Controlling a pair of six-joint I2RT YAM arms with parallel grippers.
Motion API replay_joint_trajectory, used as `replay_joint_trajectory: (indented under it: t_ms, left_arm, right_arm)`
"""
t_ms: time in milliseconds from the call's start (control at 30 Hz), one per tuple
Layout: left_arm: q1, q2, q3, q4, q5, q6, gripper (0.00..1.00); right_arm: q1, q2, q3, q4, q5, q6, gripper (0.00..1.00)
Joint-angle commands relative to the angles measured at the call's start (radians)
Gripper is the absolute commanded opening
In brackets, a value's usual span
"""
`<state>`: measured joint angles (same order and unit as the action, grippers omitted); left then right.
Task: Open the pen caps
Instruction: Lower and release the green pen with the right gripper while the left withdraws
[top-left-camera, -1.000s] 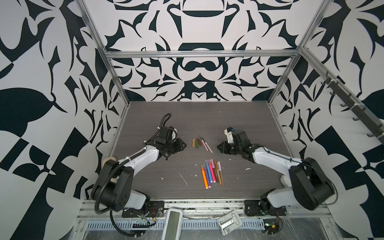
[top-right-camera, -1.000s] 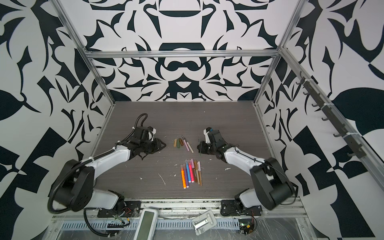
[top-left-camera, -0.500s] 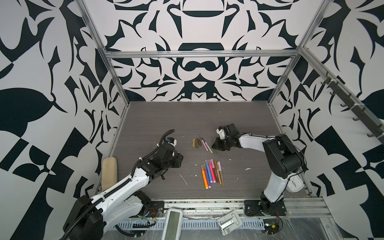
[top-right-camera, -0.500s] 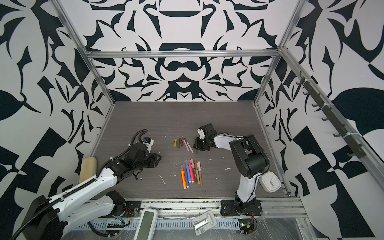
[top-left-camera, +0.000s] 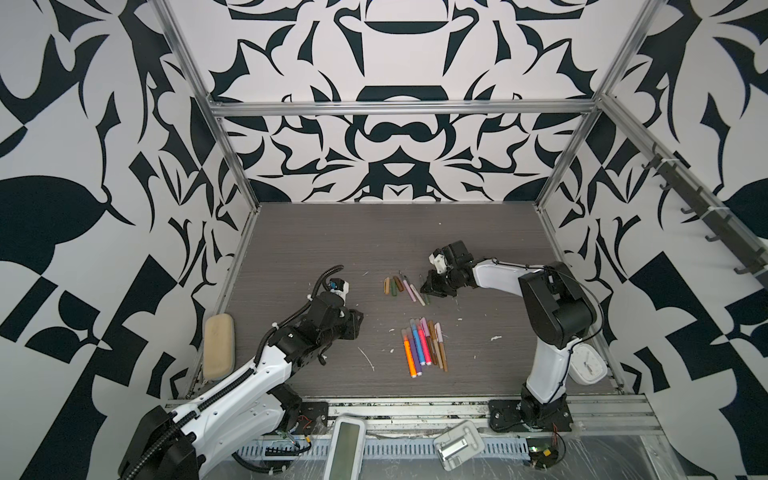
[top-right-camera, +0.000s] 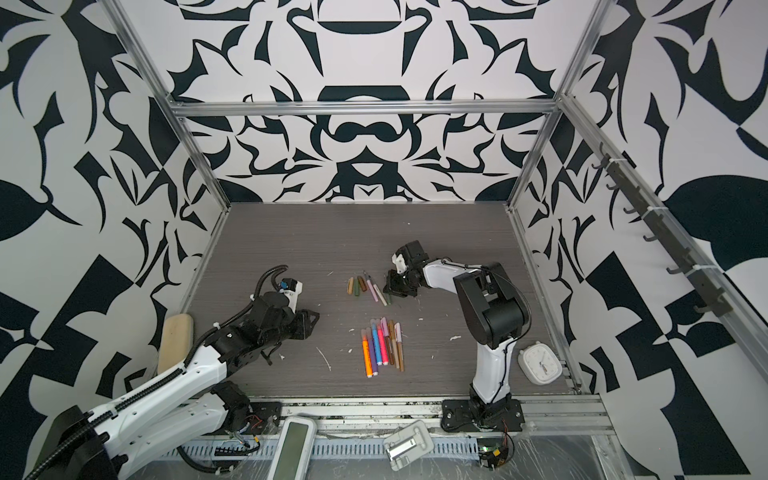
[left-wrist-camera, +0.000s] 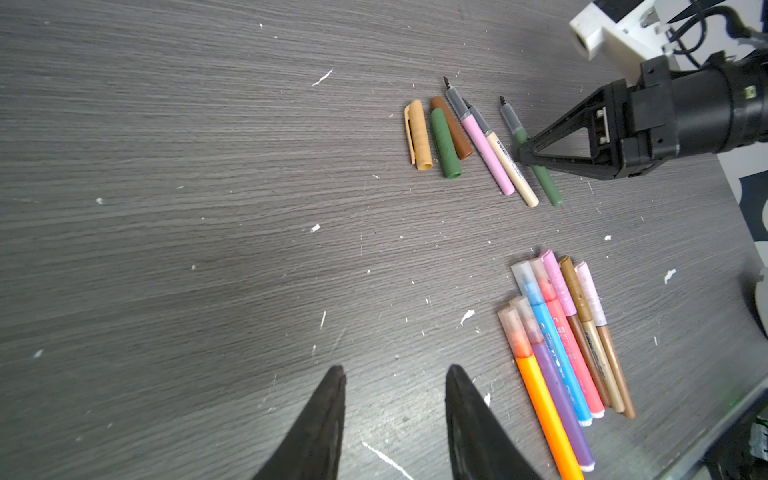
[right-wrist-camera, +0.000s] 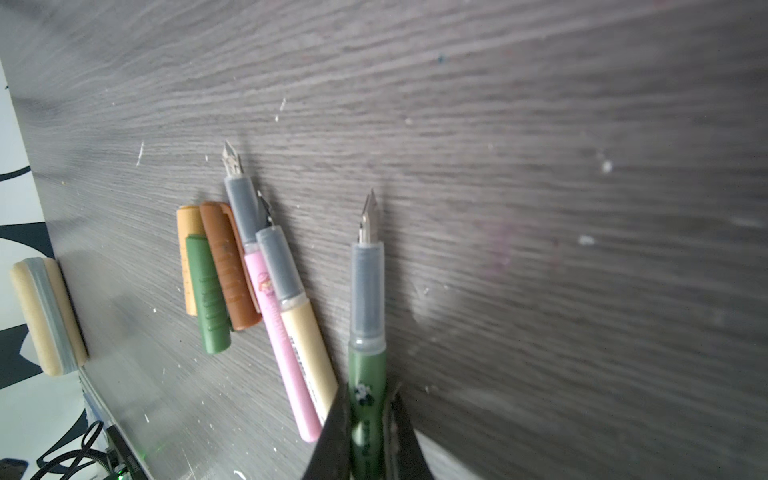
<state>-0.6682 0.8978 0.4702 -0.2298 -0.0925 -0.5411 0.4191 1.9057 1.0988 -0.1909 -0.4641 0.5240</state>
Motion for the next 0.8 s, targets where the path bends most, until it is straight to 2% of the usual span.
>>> replay_joint_trajectory:
  t_ms: [0, 100, 233, 433, 567, 767]
  left_arm:
    - [-0.004, 0.009, -0.002, 0.012, -0.009, 0.010, 0.42]
    - [-0.004, 0.011, -0.001, 0.012, -0.009, 0.010, 0.43]
    - [-0.004, 0.000, -0.005, 0.012, -0.010, 0.010, 0.42]
    - [-0.004, 0.006, -0.005, 0.014, -0.011, 0.009, 0.43]
    - [-0.004, 0.012, -0.004, 0.014, -0.009, 0.009, 0.42]
    - [-0.004, 0.003, -0.007, 0.015, -0.013, 0.007, 0.42]
  right_arm:
    - [0.018, 0.032, 0.039, -0.040, 0.056, -0.009, 0.13]
    - [0.020, 0.045, 0.052, -0.044, 0.050, -0.011, 0.15]
    - [0.022, 0.037, 0.045, -0.037, 0.049, -0.014, 0.34]
    - [0.024, 0.038, 0.040, -0.032, 0.039, -0.015, 0.39]
    - [0.028, 0.059, 0.056, -0.031, -0.015, -0.029, 0.48]
    - [0.041, 0.034, 0.042, -0.016, -0.003, -0.040, 0.60]
